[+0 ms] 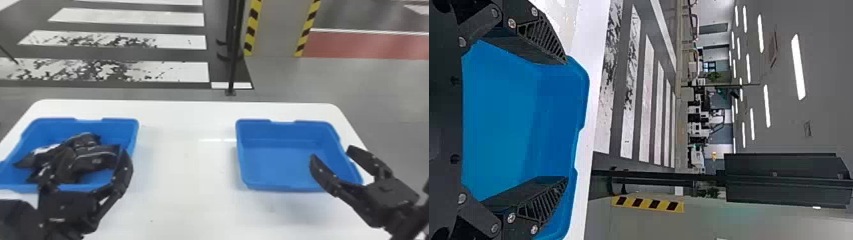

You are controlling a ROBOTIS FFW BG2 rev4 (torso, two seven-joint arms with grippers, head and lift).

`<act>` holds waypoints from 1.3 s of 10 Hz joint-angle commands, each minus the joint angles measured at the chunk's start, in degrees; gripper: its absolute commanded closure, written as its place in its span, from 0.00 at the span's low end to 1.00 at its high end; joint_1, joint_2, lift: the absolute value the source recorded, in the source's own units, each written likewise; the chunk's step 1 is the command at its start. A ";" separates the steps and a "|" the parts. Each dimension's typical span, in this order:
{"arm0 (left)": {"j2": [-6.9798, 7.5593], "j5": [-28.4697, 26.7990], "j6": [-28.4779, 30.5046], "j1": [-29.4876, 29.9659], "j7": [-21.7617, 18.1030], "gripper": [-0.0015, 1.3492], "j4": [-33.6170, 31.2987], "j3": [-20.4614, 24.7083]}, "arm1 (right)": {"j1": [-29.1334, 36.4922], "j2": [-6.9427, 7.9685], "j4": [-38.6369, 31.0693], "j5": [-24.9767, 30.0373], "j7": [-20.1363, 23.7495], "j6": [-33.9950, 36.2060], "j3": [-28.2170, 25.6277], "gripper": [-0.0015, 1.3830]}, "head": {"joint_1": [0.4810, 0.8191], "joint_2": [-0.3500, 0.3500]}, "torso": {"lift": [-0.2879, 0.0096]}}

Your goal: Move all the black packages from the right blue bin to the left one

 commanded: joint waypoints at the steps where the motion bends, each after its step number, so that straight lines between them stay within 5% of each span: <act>1: -0.02 0.00 -0.18 0.05 0.00 0.05 -0.26 0.02 | 0.05 0.06 -0.25 0.11 0.00 -0.01 0.00 0.16 | 0.63 0.41 | 0.40; 13: 0.51 0.80 0.67 -0.09 -0.35 0.05 -0.26 -0.90 | 0.90 0.85 0.88 0.23 -0.09 -3.67 -0.91 0.18 | 0.63 0.38 | 0.40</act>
